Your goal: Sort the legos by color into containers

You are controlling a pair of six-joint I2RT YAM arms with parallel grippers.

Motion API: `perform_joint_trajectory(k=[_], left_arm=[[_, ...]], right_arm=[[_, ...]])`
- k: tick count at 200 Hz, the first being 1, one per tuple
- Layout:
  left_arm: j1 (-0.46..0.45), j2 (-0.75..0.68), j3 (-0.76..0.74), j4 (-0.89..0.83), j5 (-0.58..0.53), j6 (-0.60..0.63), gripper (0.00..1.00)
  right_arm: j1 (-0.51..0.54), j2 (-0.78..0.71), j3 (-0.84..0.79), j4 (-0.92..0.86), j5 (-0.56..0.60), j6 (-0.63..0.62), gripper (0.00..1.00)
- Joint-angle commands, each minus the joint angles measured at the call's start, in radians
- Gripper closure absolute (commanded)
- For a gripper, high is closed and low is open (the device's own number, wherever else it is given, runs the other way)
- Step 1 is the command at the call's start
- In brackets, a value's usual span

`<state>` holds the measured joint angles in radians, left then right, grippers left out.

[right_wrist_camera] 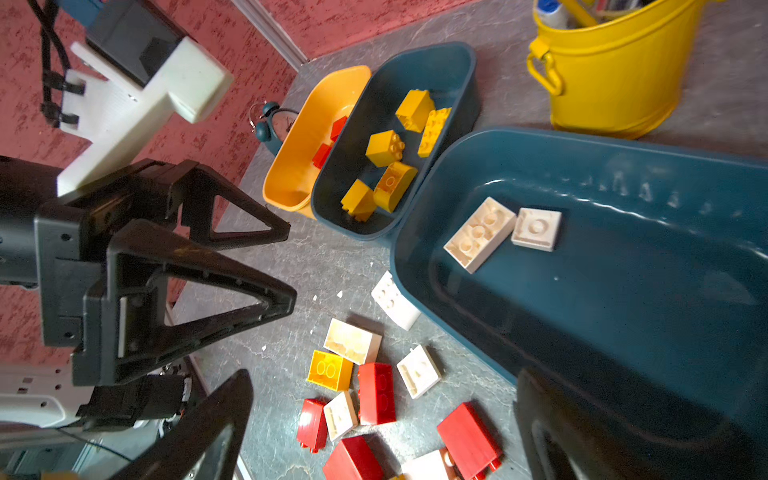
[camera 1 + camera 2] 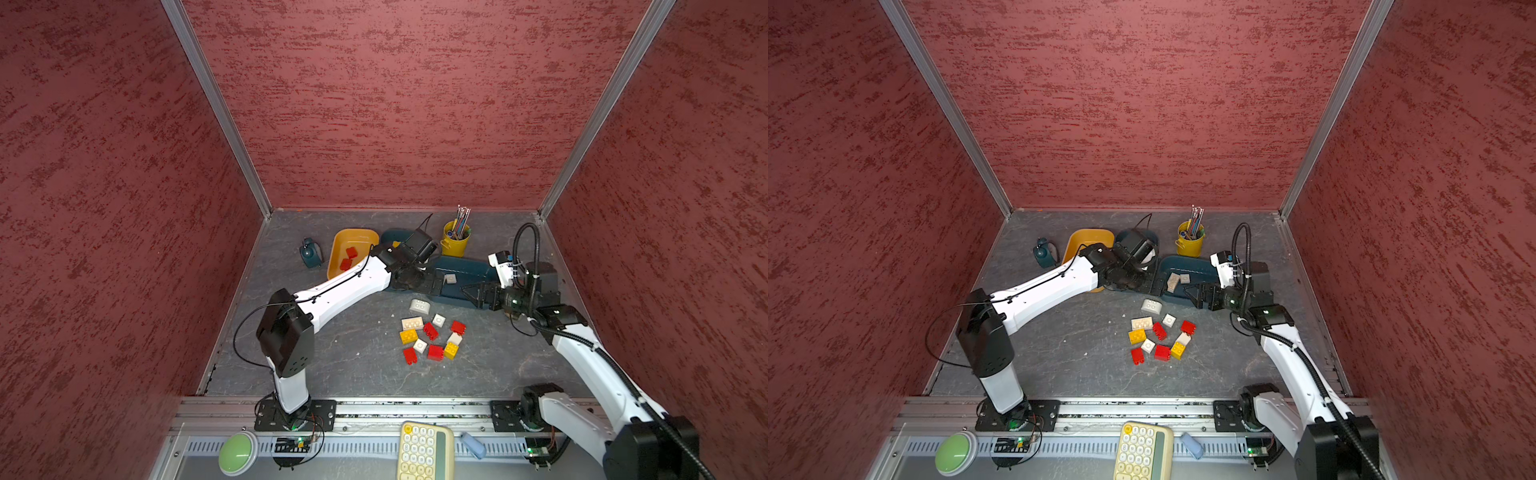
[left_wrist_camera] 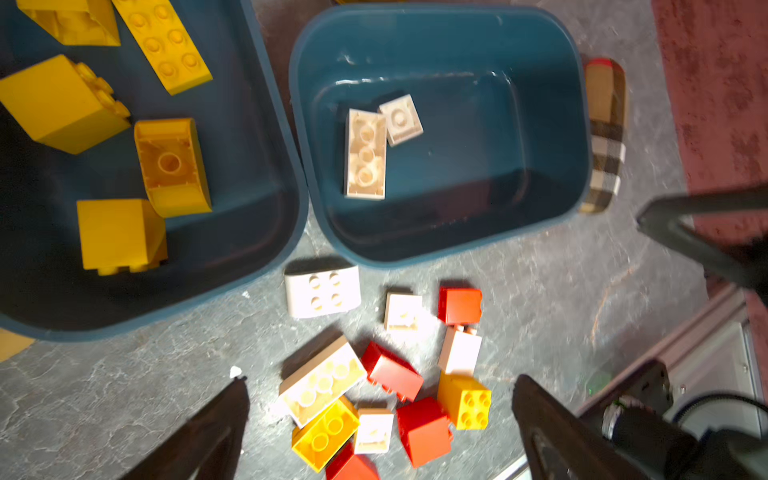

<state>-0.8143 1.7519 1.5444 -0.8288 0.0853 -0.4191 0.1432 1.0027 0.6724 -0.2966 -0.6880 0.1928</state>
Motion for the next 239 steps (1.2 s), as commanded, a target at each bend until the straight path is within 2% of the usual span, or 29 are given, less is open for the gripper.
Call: perform_joint_trajectory(k=[1, 27, 45, 70, 125, 169, 200, 239], left_arm=[[0.038, -0.121, -0.128, 0.102, 0.101, 0.054, 0.01], [0.130, -0.291, -0.324, 0.214, 0.238, 0.054, 0.01], [0.201, -0.395, -0.427, 0.252, 0.301, 0.049, 0.01], [0.287, -0.513, -0.509, 0.240, 0.350, 0.058, 0.01], [0.442, -0.711, -0.643, 0.226, 0.450, 0.074, 0.01], [0.525, -0.754, -0.698, 0.231, 0.510, 0.078, 0.01], [0.556, -0.749, -0.722, 0.256, 0.534, 0.080, 0.00], [0.603, -0.731, -0.743, 0.274, 0.559, 0.084, 0.01]], right_arm=[[0.065, 0.022, 0.055, -0.009, 0.004, -0.080, 0.03], [0.209, 0.097, 0.122, -0.087, 0.125, -0.208, 0.07], [0.285, 0.168, 0.160, -0.105, 0.167, -0.268, 0.10], [0.372, 0.290, 0.214, -0.119, 0.252, -0.354, 0.13], [0.492, 0.544, 0.346, -0.124, 0.397, -0.510, 0.27], [0.528, 0.678, 0.431, -0.150, 0.484, -0.588, 0.42], [0.549, 0.747, 0.474, -0.176, 0.570, -0.619, 0.45], [0.567, 0.804, 0.520, -0.221, 0.619, -0.640, 0.51]])
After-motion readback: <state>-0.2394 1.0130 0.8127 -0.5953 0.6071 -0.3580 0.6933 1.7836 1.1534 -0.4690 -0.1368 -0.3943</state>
